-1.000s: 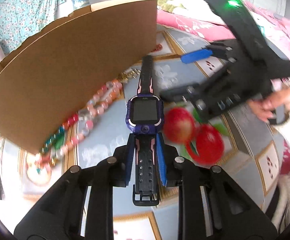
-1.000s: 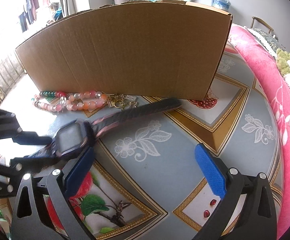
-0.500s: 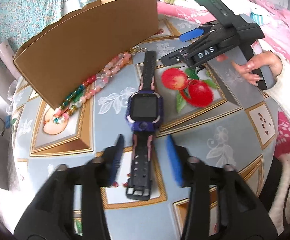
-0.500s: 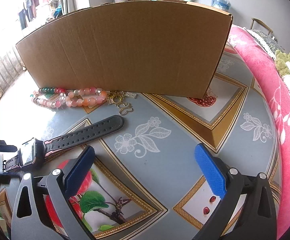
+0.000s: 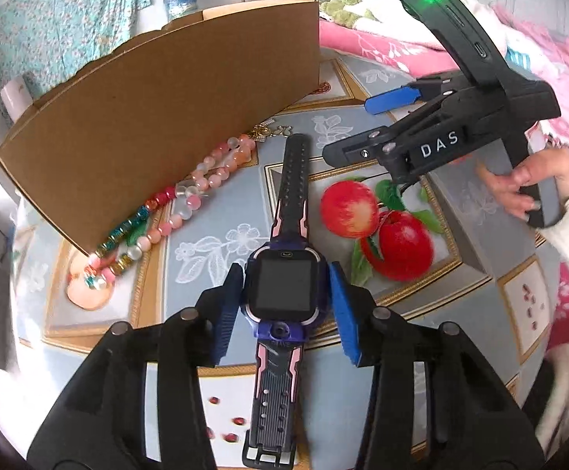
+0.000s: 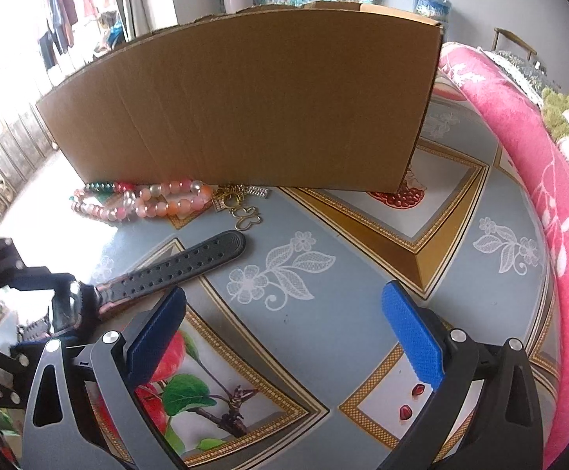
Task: Organize jewelry
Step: 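Lift the smartwatch with the left tool while the right tool swings aside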
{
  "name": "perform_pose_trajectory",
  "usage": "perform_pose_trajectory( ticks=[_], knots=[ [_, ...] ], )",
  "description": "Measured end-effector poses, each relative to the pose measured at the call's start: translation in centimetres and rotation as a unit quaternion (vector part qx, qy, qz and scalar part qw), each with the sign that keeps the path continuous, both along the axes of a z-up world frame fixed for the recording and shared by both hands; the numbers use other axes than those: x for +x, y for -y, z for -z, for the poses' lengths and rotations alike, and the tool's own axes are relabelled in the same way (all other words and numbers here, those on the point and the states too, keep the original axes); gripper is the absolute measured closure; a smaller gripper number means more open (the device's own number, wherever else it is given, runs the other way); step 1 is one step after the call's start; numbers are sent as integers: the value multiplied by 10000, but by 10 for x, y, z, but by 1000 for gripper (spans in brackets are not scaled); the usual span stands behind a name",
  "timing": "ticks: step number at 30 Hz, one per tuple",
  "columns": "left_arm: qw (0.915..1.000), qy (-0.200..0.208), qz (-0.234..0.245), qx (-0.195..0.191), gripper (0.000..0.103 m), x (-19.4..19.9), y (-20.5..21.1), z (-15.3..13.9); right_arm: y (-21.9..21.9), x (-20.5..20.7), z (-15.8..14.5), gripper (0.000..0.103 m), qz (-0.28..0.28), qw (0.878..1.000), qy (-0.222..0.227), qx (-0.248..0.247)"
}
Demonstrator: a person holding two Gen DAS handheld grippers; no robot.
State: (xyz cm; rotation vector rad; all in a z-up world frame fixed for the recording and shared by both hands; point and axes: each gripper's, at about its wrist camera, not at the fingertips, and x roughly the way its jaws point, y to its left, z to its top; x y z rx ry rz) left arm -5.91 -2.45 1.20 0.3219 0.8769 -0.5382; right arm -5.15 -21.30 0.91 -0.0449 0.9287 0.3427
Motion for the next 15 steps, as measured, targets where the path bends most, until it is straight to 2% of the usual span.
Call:
perform_pose_trajectory(
  ticks=[2,4,6,7,8,9,10,11,13,15],
  knots=[
    [9986,-308,-9,-418,61,2,-4,-3,3,-5,-1,5,63,9999,-37,126],
    [9937,-617,-22,-939,61,4,-10,-6,5,-12,-2,5,56,9993,-106,353],
    [9872,-857,-21,-1348,61,5,-18,-6,7,-26,-4,5,-103,9947,-293,979],
    [9801,-1055,-41,-1683,61,8,-23,-5,9,-32,-5,5,-189,9893,-453,1377],
    [9714,-1250,-20,-2018,61,9,-29,-4,13,-36,-3,5,-288,9789,-681,1904],
    [9604,-1417,-3,-2401,61,10,-34,-2,19,-37,1,5,-352,9617,-949,2547],
    [9523,-1512,-9,-2650,61,9,-38,0,24,-39,5,6,-341,9470,-1102,2998],
    [9392,-1685,-10,-2992,61,10,-44,3,31,-41,7,6,-243,9360,-1121,3327],
    [9225,-1897,-102,-3360,61,13,-51,8,39,-40,11,6,-129,9213,-1249,3681],
    [9153,-1972,-112,-3510,61,13,-54,12,44,-39,14,6,-58,9073,-1434,3953]
  ],
)
